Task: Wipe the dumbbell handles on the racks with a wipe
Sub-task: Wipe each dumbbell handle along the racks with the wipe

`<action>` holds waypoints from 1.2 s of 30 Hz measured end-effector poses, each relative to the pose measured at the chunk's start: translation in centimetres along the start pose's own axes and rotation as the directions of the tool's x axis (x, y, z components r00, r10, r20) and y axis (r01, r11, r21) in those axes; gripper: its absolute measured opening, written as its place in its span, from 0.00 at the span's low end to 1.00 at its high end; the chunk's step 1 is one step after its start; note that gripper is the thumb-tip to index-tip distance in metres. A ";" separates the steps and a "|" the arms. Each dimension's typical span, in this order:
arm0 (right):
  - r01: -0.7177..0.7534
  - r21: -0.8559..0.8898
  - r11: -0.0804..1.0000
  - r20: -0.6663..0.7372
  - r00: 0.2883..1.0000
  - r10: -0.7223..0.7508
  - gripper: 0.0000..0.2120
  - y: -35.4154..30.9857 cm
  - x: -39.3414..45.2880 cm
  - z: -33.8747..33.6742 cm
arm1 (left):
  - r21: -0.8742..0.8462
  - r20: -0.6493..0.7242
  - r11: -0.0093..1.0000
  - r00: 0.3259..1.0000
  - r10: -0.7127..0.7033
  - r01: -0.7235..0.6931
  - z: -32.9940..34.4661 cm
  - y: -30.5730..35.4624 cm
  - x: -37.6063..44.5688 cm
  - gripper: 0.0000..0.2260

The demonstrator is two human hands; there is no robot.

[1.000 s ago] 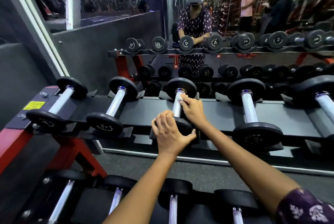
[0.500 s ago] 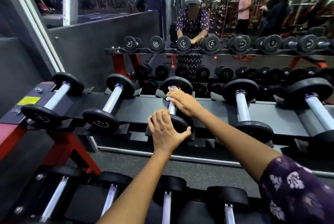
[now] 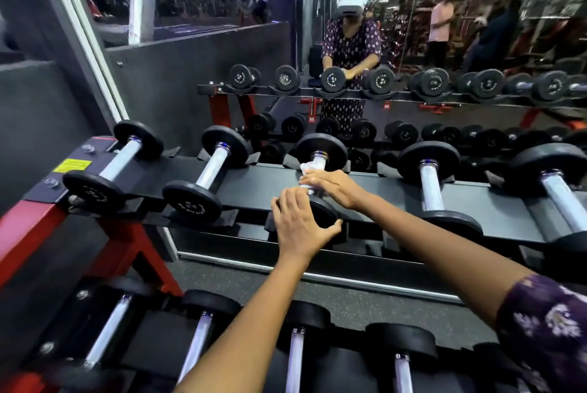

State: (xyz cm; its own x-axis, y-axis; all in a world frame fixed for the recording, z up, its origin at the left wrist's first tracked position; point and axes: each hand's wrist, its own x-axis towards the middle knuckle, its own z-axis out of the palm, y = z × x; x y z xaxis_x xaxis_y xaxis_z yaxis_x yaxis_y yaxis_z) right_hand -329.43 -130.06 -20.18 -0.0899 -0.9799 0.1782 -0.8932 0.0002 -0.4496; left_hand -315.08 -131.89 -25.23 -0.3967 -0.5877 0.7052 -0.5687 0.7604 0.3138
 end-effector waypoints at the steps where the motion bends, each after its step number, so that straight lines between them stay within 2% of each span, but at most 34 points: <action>1: -0.007 -0.015 1.000 0.018 1.000 0.007 0.19 -0.2 -0.1 -0.3 | 0.000 0.005 1.000 1.000 0.001 -0.001 -0.1 0.0 0.0 0.34; 5: -0.018 -0.177 0.984 0.038 0.999 0.025 0.14 -0.7 1.6 -2.0 | -0.002 -0.016 1.000 1.000 0.002 -0.002 0.0 0.0 0.1 0.33; 9: -0.072 -0.157 0.985 -0.060 0.996 0.063 0.14 -0.3 2.2 -1.5 | 0.006 0.026 1.000 1.000 0.004 -0.004 0.1 -0.1 0.0 0.37; 15: 0.042 -0.124 0.991 -0.013 0.999 -0.044 0.14 0.0 1.3 -1.2 | -0.059 0.024 0.997 0.999 -0.047 0.049 0.7 0.0 -0.4 0.47; 18: -0.020 -0.102 0.995 -0.087 0.996 0.011 0.18 0.5 2.5 -1.6 | -0.071 -0.003 0.997 0.999 -0.033 0.033 1.0 -0.1 -0.6 0.46; 20: -0.008 -0.088 0.996 -0.141 0.990 -0.005 0.17 0.7 1.9 -0.9 | -0.065 -0.024 0.998 1.000 -0.006 0.005 1.2 -0.1 -0.9 0.44; 23: 0.113 -0.083 0.990 -0.069 0.990 -0.119 0.11 0.2 0.3 0.3 | -0.058 -0.058 0.998 0.998 0.036 -0.039 1.5 -0.1 -1.3 0.39; 25: 0.169 -0.167 0.972 -0.037 0.984 -0.177 0.11 0.2 0.7 -0.4 | -0.057 -0.087 0.997 0.995 0.051 -0.057 1.7 -0.1 -1.5 0.36; 29: 0.079 -0.290 0.954 -0.071 0.992 -0.104 0.12 0.2 3.0 -1.9 | -0.043 -0.084 0.995 0.993 0.088 -0.091 1.5 -0.2 -1.6 0.36; 31: 0.074 -0.249 0.966 -0.077 0.992 -0.096 0.11 -0.5 2.4 -1.1 | -0.025 -0.079 0.988 0.986 0.149 -0.151 1.3 -0.7 -1.8 0.35; 34: 0.149 -0.124 0.981 0.050 0.988 -0.144 0.09 -1.4 0.5 -0.2 | -0.012 -0.087 0.971 0.968 0.235 -0.237 1.0 -1.8 -1.8 0.31; 36: 0.147 -0.149 0.978 0.090 0.987 -0.135 0.10 -1.4 1.2 -1.5 | 0.006 -0.066 0.964 0.962 0.265 -0.265 0.6 -2.3 -1.7 0.31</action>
State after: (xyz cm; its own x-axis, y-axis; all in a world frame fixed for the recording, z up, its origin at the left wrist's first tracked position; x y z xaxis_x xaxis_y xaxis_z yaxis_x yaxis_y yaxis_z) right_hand -328.96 -130.96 -18.00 0.0712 -0.9849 0.1575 -0.9522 -0.1142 -0.2834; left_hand -313.54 -132.81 -27.59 -0.4849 -0.3458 0.8033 -0.4471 0.8874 0.1121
